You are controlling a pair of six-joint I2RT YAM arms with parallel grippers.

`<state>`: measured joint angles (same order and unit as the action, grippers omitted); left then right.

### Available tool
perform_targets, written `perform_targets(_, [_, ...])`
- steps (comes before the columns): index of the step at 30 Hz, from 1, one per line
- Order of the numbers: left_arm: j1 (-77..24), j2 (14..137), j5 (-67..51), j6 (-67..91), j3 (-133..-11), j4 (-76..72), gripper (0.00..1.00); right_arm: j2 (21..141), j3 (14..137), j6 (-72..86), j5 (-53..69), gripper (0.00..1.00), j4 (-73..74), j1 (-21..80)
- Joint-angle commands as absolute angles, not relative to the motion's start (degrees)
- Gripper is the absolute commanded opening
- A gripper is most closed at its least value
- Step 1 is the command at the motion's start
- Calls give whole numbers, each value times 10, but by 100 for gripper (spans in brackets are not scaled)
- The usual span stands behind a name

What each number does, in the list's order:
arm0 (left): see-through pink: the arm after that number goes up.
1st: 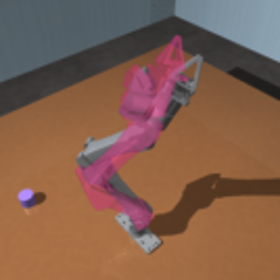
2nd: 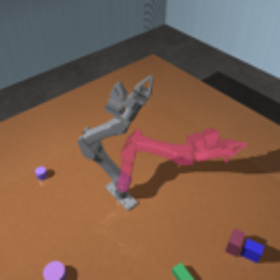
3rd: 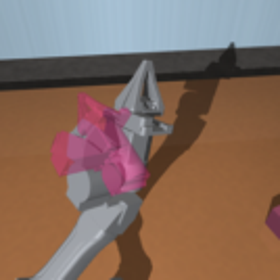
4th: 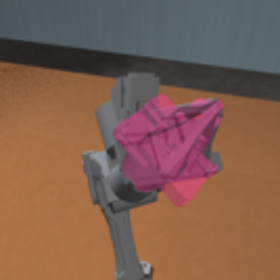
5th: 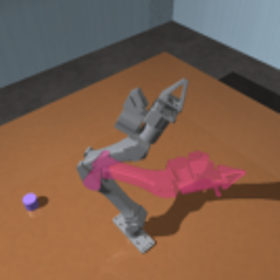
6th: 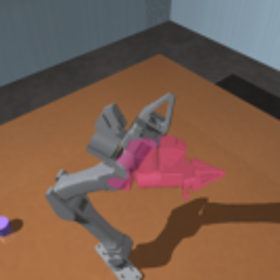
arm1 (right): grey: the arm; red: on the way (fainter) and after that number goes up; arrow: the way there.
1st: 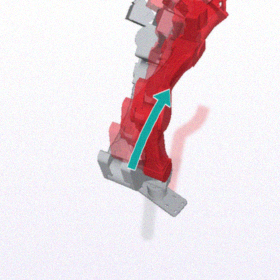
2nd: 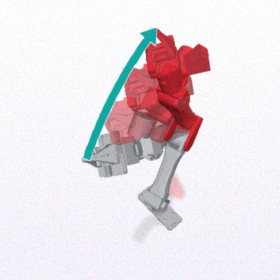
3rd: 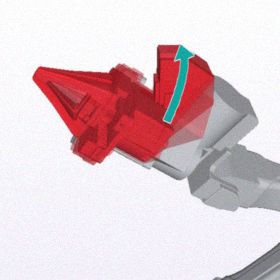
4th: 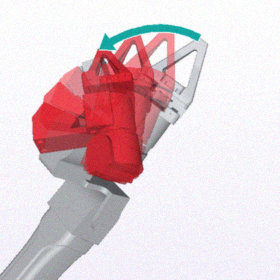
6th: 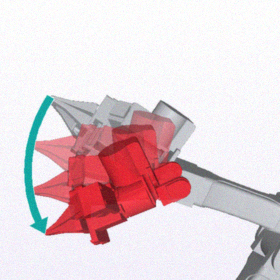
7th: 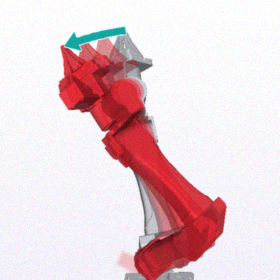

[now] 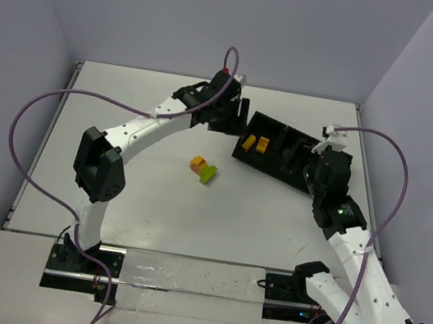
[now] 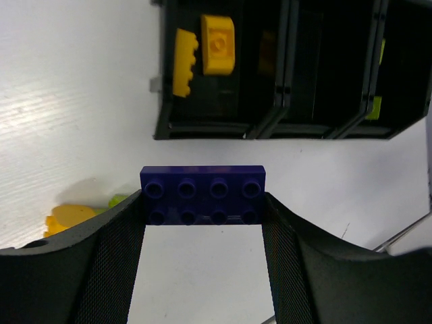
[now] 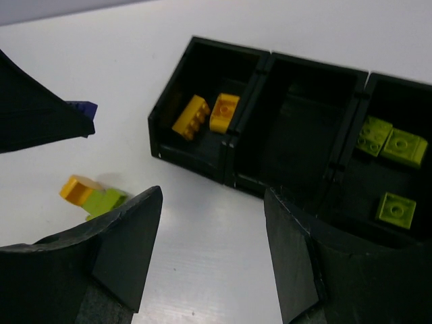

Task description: Sort the legos into containers by color

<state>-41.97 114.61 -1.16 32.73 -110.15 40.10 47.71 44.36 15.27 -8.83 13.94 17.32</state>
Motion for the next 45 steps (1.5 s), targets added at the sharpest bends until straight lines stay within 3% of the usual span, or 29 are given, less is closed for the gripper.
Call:
perform_targets(1, [-471, 1163, 19, 295, -1120, 419, 0, 449, 433, 174, -113, 70, 177, 165])
perform_targets(10, [-526, 1156, 44, 307, -1001, 399, 0, 453, 455, 157, -138, 70, 195, 150])
perform_targets(16, [-569, 1163, 80, 338, -929, 374, 7, 444, 459, 152, -142, 70, 190, 146])
perform_targets(20, [-585, 1175, 106, 333, -934, 380, 2, 446, 460, 155, -130, 70, 192, 145])
perform_targets(30, [-594, 1216, 112, 316, -1031, 407, 1, 430, 452, 156, -141, 70, 218, 144])
perform_targets(36, [-597, 1268, 112, 305, -1071, 426, 25, 403, 443, 156, -157, 70, 231, 142])
perform_targets(45, [-609, 1288, 111, 291, -1055, 426, 50, 402, 452, 149, -163, 71, 239, 140])
